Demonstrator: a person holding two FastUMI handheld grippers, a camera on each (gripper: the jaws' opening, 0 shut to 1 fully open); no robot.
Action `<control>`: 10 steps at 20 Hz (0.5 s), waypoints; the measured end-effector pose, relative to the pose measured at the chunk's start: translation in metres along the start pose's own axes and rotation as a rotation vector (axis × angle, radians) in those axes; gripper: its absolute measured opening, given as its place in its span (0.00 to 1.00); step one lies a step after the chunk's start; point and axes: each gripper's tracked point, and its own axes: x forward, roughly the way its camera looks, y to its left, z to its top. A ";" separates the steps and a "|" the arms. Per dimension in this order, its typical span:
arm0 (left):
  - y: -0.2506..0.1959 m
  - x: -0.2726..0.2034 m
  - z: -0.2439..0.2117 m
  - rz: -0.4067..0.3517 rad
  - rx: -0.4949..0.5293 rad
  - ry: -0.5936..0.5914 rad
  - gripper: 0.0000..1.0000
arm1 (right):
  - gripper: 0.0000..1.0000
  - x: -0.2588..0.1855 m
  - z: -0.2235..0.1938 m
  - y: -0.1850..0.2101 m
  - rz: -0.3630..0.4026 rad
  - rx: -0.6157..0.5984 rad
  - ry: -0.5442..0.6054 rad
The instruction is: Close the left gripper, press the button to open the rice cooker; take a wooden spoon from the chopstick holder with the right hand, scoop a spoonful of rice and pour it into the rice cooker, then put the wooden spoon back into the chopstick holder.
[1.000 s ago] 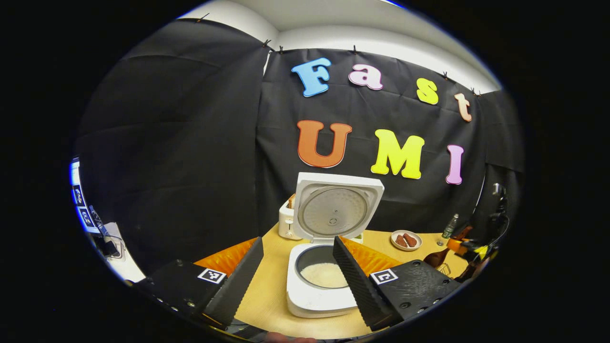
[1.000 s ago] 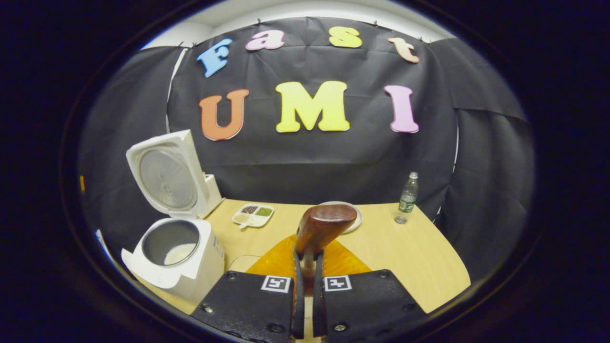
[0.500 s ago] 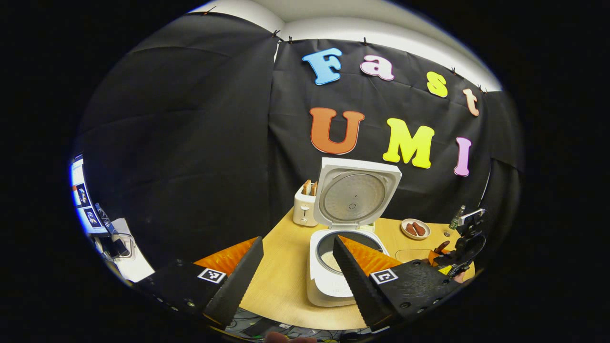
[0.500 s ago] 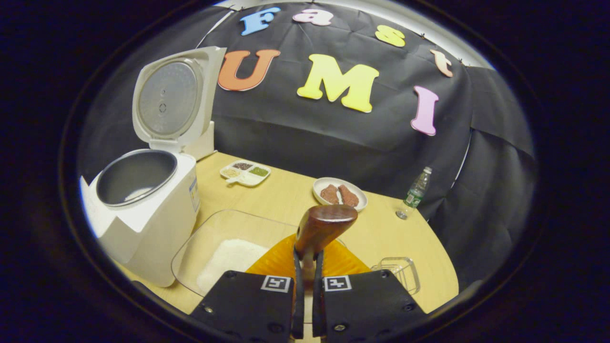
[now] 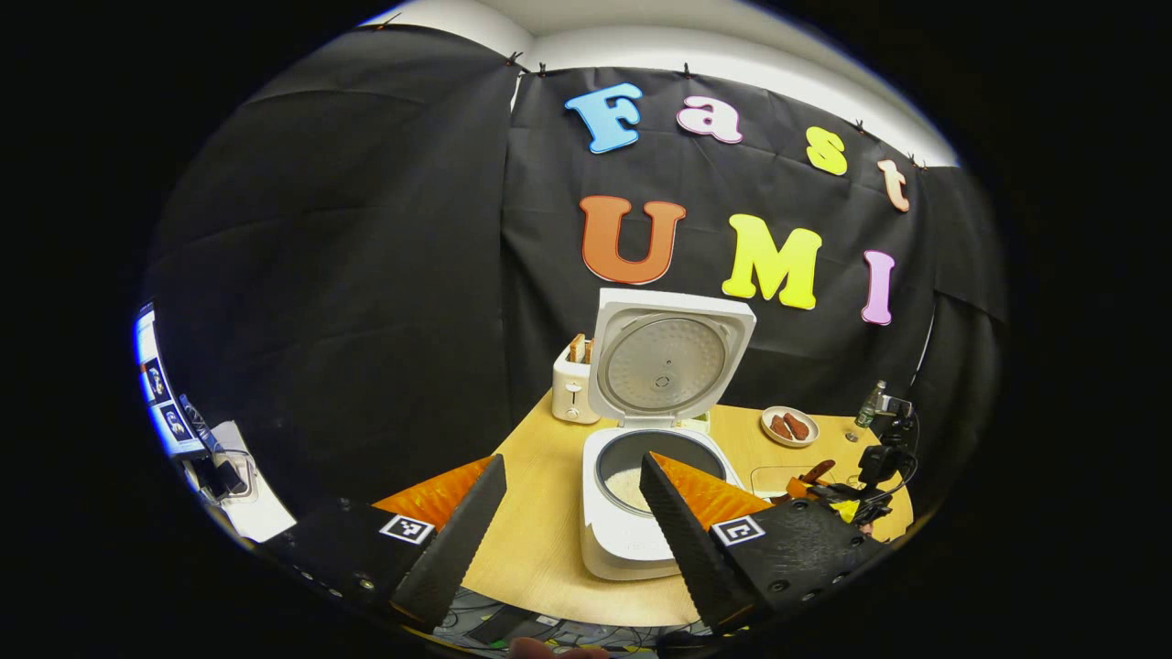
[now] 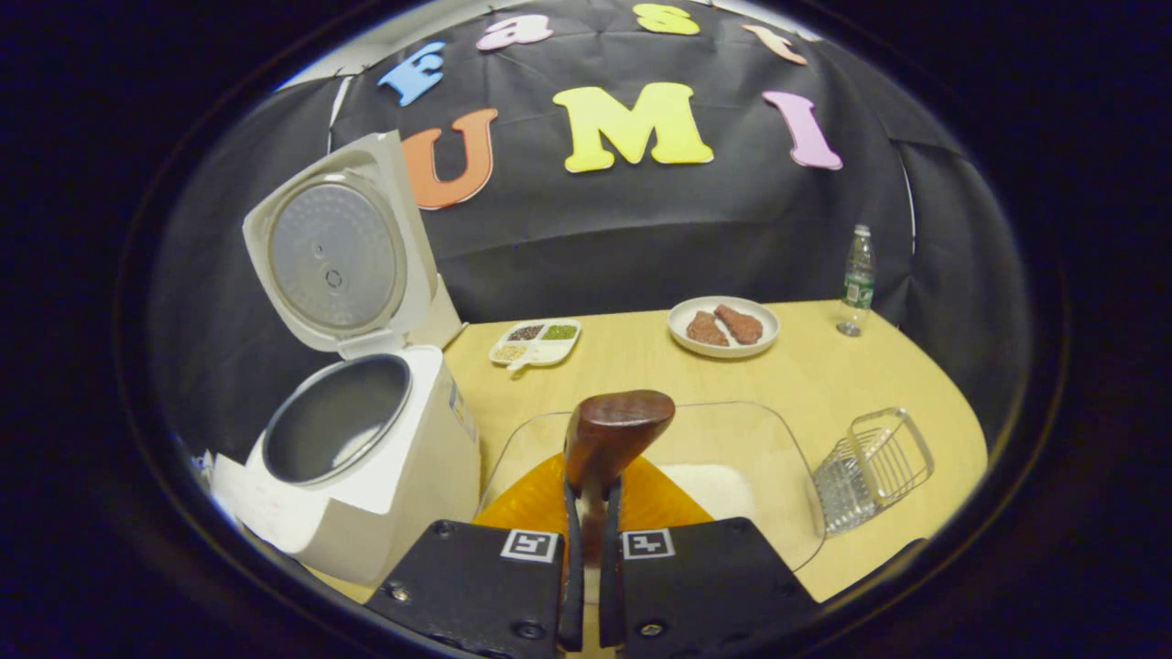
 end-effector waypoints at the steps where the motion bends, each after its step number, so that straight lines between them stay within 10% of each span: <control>1: 0.000 0.000 -0.001 0.004 -0.003 0.000 0.95 | 0.12 -0.001 -0.001 0.001 0.021 0.072 0.020; 10: -0.007 -0.006 0.001 0.009 -0.022 -0.016 0.95 | 0.12 -0.018 0.020 -0.049 0.085 0.656 0.054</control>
